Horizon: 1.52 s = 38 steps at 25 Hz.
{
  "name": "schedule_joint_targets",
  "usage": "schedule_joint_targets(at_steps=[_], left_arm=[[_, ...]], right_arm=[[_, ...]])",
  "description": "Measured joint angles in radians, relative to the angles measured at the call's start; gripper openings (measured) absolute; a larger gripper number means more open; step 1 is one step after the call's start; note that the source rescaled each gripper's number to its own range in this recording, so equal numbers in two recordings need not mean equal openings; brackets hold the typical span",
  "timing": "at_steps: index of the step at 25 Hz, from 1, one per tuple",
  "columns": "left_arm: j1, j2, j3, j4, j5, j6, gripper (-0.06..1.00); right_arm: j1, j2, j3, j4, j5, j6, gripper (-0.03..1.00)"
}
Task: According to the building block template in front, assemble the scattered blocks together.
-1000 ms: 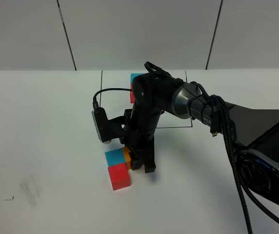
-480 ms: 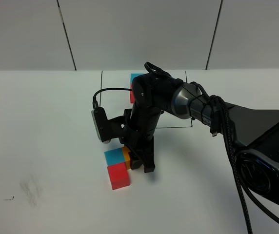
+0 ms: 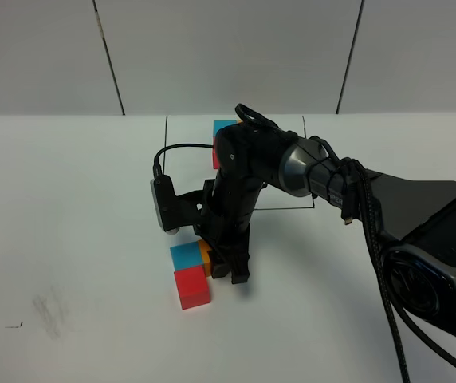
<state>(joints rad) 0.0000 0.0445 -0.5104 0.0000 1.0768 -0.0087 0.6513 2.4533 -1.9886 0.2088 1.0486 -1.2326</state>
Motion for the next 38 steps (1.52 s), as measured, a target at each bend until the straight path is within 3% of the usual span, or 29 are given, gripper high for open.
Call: schedule_joint_targets(at_steps=[6, 9, 14, 25, 38], left_arm=[[0.0, 0.0, 0.0, 0.0, 0.0, 0.0, 0.58], [0.0, 0.0, 0.0, 0.0, 0.0, 0.0, 0.58], [0.0, 0.0, 0.0, 0.0, 0.0, 0.0, 0.58], [0.0, 0.0, 0.0, 0.0, 0.0, 0.0, 0.58], [0.0, 0.0, 0.0, 0.0, 0.0, 0.0, 0.58]], right_arm=[[0.0, 0.0, 0.0, -0.003, -0.047, 0.049, 0.49], [0.0, 0.0, 0.0, -0.009, -0.055, 0.066, 0.57], [0.0, -0.001, 0.0, -0.039, -0.049, 0.122, 0.59], [0.0, -0.052, 0.008, -0.136, 0.059, 0.181, 0.6], [0.0, -0.203, 0.008, -0.15, 0.162, 0.229, 0.61]])
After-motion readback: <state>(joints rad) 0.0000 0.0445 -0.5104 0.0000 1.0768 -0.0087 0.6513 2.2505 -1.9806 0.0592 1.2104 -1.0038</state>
